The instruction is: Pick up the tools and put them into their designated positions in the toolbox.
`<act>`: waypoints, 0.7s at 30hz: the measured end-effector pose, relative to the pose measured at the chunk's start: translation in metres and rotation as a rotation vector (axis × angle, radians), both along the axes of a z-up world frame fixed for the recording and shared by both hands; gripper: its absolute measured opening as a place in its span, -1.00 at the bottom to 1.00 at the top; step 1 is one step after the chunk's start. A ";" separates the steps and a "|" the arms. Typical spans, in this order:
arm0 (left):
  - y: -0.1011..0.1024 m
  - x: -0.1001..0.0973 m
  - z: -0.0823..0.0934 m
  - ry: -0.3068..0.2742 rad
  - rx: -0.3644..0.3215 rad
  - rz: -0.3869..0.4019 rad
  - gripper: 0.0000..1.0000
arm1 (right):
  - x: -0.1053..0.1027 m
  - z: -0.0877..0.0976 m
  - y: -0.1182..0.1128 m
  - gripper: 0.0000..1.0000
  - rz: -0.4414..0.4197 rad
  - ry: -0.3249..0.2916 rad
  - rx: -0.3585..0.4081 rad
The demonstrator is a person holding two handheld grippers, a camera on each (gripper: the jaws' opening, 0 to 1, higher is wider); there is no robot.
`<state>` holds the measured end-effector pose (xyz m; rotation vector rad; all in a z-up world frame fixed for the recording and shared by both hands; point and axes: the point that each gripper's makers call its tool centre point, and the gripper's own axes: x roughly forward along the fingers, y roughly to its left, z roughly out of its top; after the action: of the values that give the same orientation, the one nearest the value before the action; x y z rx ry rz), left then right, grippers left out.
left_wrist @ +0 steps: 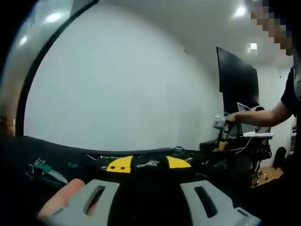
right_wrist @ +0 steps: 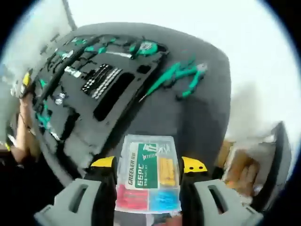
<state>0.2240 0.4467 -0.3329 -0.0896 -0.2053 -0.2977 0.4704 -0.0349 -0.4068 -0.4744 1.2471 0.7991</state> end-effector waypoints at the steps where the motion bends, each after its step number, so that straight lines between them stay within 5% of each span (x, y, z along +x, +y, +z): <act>1: 0.000 0.000 0.000 0.001 0.001 0.001 -0.45 | -0.005 -0.001 0.001 -0.01 0.029 0.015 0.007; 2: 0.001 0.001 -0.001 0.003 0.002 0.003 -0.45 | -0.007 -0.004 0.002 -0.01 0.037 0.028 0.025; 5: 0.000 0.001 -0.002 0.009 0.008 0.007 -0.45 | 0.000 -0.005 0.000 -0.02 -0.117 0.135 0.109; 7: -0.001 0.002 -0.003 0.016 0.016 0.011 -0.45 | -0.021 -0.010 0.001 -0.02 -0.185 0.195 0.148; 12: -0.001 0.004 -0.006 0.026 0.033 0.015 -0.45 | -0.027 -0.017 -0.002 -0.02 -0.200 0.160 0.178; 17: 0.000 0.004 -0.005 0.024 0.031 0.015 -0.45 | -0.051 -0.014 0.000 -0.03 -0.238 0.216 0.245; 21: 0.000 0.005 -0.007 0.030 0.037 0.019 -0.45 | -0.048 -0.012 -0.003 -0.06 -0.262 0.238 0.331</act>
<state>0.2287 0.4467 -0.3395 -0.0553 -0.1710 -0.2812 0.4224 -0.0380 -0.4189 0.0542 1.3299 0.8331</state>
